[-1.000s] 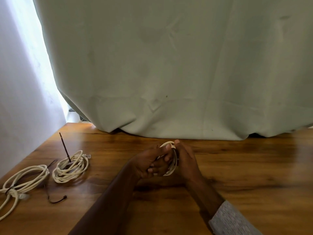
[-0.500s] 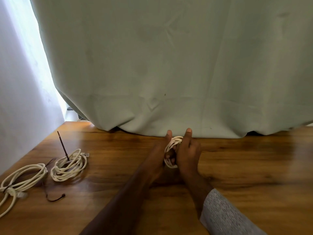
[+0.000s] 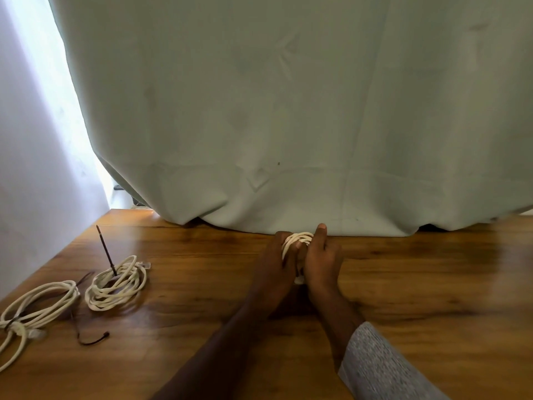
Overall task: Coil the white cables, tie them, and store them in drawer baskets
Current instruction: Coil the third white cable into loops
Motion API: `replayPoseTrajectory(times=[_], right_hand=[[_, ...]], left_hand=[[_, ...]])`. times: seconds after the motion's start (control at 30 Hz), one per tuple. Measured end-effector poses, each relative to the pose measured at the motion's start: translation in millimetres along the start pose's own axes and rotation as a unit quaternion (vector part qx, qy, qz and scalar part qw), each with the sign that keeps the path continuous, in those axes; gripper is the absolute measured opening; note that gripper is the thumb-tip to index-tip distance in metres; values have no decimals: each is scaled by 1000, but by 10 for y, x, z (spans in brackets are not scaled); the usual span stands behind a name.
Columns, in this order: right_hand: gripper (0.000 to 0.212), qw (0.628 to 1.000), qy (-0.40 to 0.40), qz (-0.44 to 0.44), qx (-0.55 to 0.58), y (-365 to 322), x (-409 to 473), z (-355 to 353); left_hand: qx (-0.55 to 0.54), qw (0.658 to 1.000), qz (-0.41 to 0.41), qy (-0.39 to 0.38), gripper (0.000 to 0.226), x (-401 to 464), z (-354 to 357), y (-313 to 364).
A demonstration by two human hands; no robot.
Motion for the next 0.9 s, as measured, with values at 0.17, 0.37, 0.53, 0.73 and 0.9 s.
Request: replayPoseTrajectory(times=[0.17,0.37,0.53,0.73,0.9], right_hand=[[55,998,-15,-47,-31,-60,-28,47],[54,998,2,-38,-48,-16,1,4],[65,995,16,-68,-72,14,47,-69],[61,994,6,-89,-60,-129,-93,-55],[63,994,-25,-103,-22,-147,-205,14]], left_hand=[[-90,993,-74,28,35,6,-2,-171],[-284,929,-235,-32,22,-111,221,-268],[-323,888,-287,-160,55,-191,357,-206],[-309,904,-272,-113,43,-279,191,-191],[-350,886,-298,-57,47,-468,119,-125]])
Point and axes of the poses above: each hand's wrist, its own x-axis towards the middle knuckle, its own z-axis out of the palm, y = z × x, the point moved 10 cm from there along x, towards the middle knuckle
